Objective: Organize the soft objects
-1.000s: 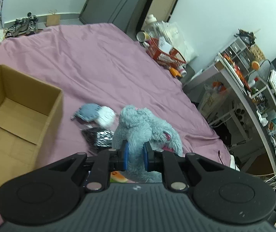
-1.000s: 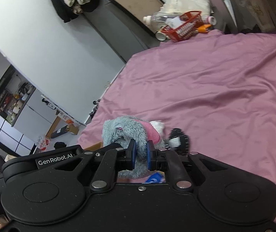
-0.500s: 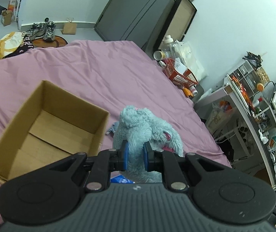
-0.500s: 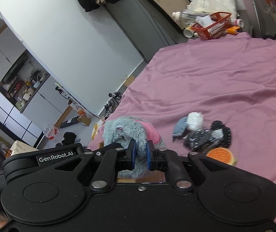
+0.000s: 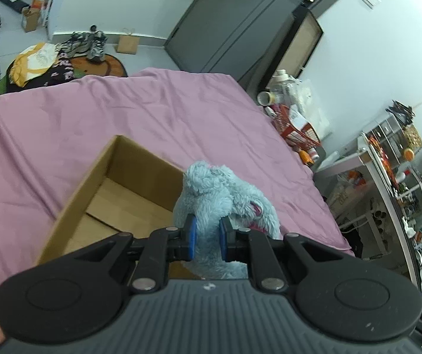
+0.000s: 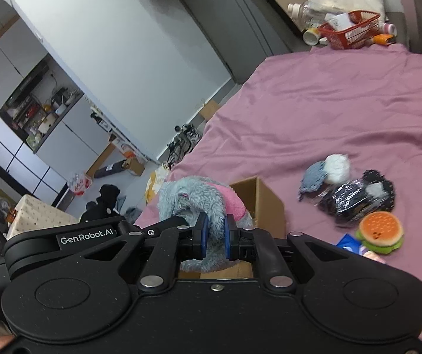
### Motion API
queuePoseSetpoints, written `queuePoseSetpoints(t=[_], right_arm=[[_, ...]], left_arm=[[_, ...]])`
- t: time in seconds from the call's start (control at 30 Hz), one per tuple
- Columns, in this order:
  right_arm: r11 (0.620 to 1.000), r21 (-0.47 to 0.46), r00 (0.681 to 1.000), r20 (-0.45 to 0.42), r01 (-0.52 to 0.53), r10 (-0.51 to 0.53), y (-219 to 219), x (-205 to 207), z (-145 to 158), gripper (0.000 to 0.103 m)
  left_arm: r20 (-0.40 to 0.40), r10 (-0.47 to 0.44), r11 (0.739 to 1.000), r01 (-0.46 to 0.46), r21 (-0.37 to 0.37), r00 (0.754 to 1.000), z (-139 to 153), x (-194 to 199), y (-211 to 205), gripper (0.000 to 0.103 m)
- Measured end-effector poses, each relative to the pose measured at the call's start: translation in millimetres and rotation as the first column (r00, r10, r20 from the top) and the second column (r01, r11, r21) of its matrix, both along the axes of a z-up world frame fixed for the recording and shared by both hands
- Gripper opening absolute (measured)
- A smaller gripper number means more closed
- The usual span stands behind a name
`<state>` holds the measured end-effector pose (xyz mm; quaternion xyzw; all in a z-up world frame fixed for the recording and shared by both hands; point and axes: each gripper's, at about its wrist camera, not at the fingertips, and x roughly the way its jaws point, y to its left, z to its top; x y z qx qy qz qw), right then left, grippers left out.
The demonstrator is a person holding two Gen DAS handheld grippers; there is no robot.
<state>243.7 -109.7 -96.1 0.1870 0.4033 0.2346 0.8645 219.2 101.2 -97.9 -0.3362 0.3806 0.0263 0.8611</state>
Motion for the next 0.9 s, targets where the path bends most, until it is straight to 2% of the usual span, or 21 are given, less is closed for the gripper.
queuePoseSetpoints(t=[0.43, 0.6, 0.9], right_arm=[[0.999, -0.033, 0.997, -0.063, -0.035, 0.033, 44.1, 15.2, -29.8, 0.011], [0.999, -0.044, 0.996, -0.082, -0.031, 0.027, 52.4, 24.9, -41.9, 0.011], [0.998, -0.058, 0.995, -0.095, -0.029, 0.023, 65.7, 39.9, -58.4, 0.013]], left_arm=[[-0.057, 0.089, 0.995, -0.092, -0.037, 0.994, -37.9, 5.3, 42.5, 0.015], [-0.05, 0.101, 0.995, -0.101, -0.008, 0.994, -49.1, 15.0, 45.5, 0.015], [-0.047, 0.157, 0.988, -0.157, 0.001, 0.986, -60.7, 23.0, 53.2, 0.017]])
